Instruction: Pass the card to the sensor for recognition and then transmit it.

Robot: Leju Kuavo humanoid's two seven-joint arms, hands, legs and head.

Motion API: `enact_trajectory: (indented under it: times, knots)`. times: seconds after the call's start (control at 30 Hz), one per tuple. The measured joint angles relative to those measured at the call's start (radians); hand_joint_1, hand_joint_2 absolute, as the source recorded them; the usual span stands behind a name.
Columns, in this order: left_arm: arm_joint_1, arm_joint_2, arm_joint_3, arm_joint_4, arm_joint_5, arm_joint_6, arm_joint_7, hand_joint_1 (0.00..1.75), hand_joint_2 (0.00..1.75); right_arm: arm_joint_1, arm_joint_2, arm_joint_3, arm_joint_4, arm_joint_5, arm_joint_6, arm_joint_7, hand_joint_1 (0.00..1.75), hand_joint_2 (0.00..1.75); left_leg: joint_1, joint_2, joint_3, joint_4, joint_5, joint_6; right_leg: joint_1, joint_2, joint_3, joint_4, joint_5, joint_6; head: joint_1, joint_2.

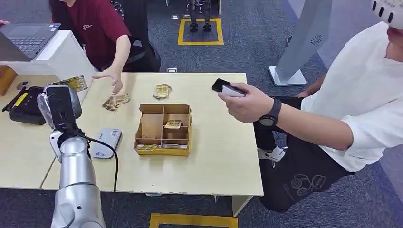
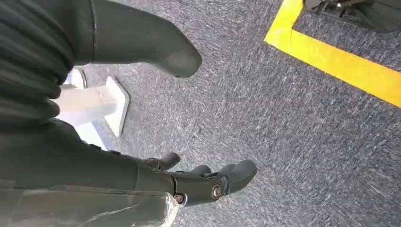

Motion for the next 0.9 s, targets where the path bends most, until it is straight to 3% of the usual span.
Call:
enact_trajectory:
  times: [0.1,0.47,0.5,0.7,0.73,0.77,0.8,0.9]
  knots:
    - [-0.026,0.009,-0.018,0.037,-0.102,0.070,0.029,1.75,1.75,-0.001,0.001,0.015,0.000,0.000,0.000,0.001,0.00,1.75,0.000,0.000,0.000,0.000,0.000,0.000,0.000,0.000,0.000,0.000,0.000,0.000,0.000,0.000]
    - [-0.030,0.029,-0.032,0.103,-0.179,0.159,0.025,1.75,1.75,0.000,0.002,0.019,0.000,0.000,-0.002,0.002,0.00,1.75,0.000,0.000,0.000,0.000,0.000,0.000,0.000,0.000,0.000,0.000,0.000,0.000,0.000,0.000]
    - [-0.029,0.031,-0.032,0.109,-0.179,0.165,0.017,0.00,1.75,0.000,0.002,0.019,0.000,0.000,-0.002,0.002,0.00,0.00,0.000,0.000,0.000,0.000,0.000,0.000,0.000,0.000,0.000,0.000,0.000,0.000,0.000,0.000]
    - [-0.024,0.039,-0.032,0.135,-0.171,0.168,-0.011,0.00,1.75,0.001,0.002,0.019,0.000,-0.001,-0.002,0.001,0.00,0.00,0.000,0.000,0.000,0.000,0.000,0.000,0.000,0.000,0.000,0.000,0.000,0.000,0.000,0.000]
    - [-0.024,0.039,-0.032,0.138,-0.161,0.167,-0.008,0.00,0.00,0.001,0.002,0.019,0.000,-0.001,-0.002,0.001,0.00,0.00,0.000,0.000,0.000,0.000,0.000,0.000,0.000,0.000,0.000,0.000,0.000,0.000,0.000,0.000]
    - [-0.025,0.039,-0.032,0.140,-0.151,0.162,0.012,0.00,0.00,0.001,0.002,0.019,0.000,-0.001,-0.002,0.002,0.00,0.00,0.000,0.000,0.000,0.000,0.000,0.000,0.000,0.000,0.000,0.000,0.000,0.000,0.000,0.000]
    - [-0.027,0.039,-0.030,0.142,-0.138,0.152,0.048,0.00,1.75,0.000,0.002,0.019,0.000,-0.001,-0.001,0.002,0.00,0.00,0.000,0.000,0.000,0.000,0.000,0.000,0.000,0.000,0.000,0.000,0.000,0.000,0.000,0.000]
    - [-0.032,0.038,-0.026,0.145,-0.133,0.100,0.082,0.00,1.75,0.000,0.002,0.019,0.000,-0.001,0.000,0.005,0.00,0.00,0.000,0.000,0.000,0.000,0.000,0.000,0.000,0.000,0.000,0.000,0.000,0.000,0.000,0.000]
